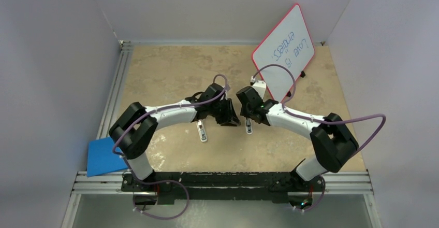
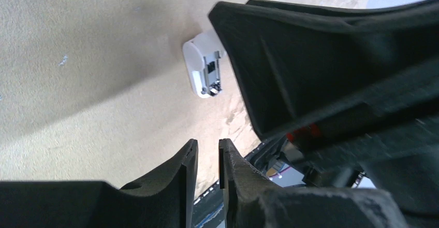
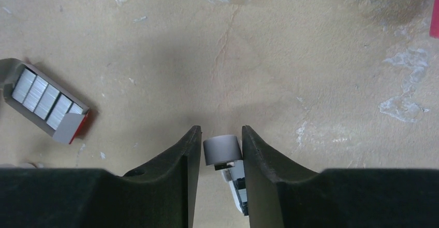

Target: Load the staples into the stapler

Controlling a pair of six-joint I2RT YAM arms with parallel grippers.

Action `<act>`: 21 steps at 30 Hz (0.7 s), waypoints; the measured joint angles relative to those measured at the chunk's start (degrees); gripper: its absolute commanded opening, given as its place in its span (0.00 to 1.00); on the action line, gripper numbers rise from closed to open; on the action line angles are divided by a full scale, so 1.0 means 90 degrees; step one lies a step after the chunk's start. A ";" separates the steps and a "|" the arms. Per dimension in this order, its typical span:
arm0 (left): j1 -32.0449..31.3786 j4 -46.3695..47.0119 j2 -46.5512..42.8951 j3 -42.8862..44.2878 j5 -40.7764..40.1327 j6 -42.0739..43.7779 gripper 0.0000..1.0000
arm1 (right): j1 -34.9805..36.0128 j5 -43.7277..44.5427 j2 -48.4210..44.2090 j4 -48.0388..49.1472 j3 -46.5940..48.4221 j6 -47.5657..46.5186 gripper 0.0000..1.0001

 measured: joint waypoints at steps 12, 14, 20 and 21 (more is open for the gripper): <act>-0.0032 0.0563 0.1348 0.0119 0.0308 -0.0231 0.17 | -0.0034 -0.0046 -0.0085 0.0066 -0.0187 0.0090 0.27; -0.0044 0.0680 0.1479 0.0121 0.0350 -0.0265 0.17 | -0.0034 -0.0063 -0.0131 0.0061 -0.0223 0.0112 0.27; -0.0058 0.1054 0.1661 0.0146 0.0571 -0.0367 0.17 | -0.0034 -0.0175 -0.0160 0.0061 -0.0238 0.0138 0.26; -0.0058 0.1115 0.1707 0.0160 0.0610 -0.0381 0.17 | -0.0034 -0.0199 -0.0163 0.0061 -0.0238 0.0153 0.25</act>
